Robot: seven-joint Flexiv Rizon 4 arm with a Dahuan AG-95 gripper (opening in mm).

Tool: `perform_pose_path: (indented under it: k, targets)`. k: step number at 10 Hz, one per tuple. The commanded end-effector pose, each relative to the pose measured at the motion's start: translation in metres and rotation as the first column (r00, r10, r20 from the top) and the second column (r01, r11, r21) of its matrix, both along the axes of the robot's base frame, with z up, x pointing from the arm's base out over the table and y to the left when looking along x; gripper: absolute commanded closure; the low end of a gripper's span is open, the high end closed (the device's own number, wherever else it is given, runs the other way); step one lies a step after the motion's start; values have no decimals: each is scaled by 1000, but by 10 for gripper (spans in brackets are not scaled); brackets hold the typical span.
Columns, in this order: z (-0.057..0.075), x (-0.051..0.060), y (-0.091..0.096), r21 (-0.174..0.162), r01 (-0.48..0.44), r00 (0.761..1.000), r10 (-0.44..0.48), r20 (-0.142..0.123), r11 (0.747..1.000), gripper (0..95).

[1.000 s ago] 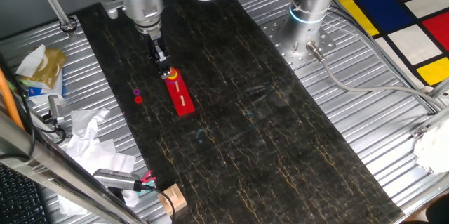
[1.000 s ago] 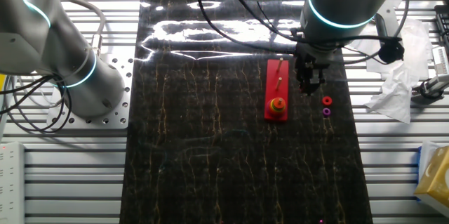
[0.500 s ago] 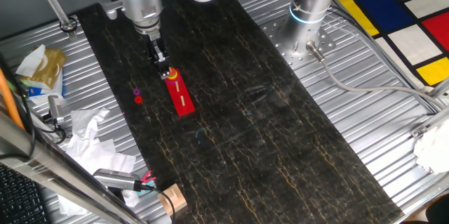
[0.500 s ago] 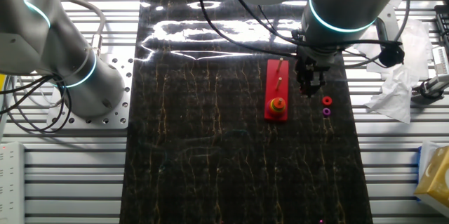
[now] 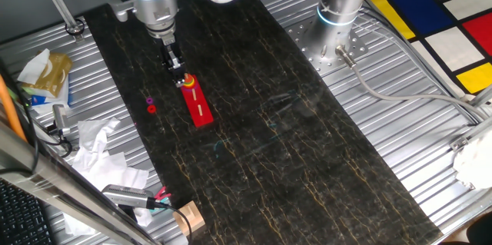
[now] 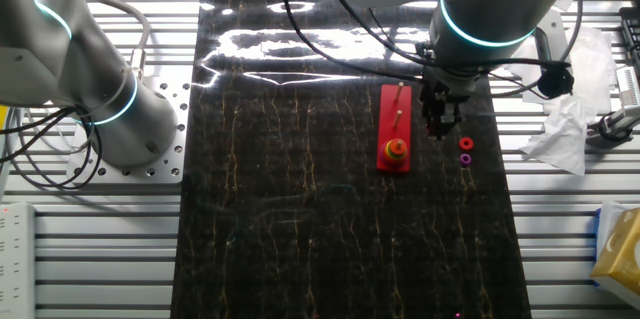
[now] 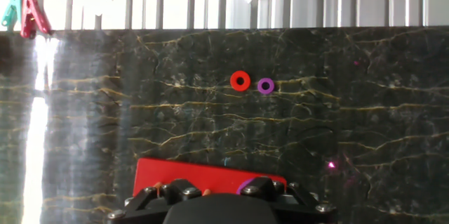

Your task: Take out one Hanoi block and throw it aside

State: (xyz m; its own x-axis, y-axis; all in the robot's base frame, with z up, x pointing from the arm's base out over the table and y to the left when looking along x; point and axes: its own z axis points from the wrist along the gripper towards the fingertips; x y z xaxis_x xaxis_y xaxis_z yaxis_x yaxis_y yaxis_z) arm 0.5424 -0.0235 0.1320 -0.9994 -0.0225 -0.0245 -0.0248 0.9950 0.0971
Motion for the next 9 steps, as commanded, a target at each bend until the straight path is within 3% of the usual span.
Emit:
perform_pose_path:
  k: [1,2,3,9]
  targets:
    - [0,-1,0,41,14,1000,-14,4,999,380]
    - [0,-1,0,36,16,1000,-16,4,999,380]
    - [0,-1,0,38,27,1000,-27,-7,999,570]
    - [1,0,0,35,25,1000,-25,-12,999,570]
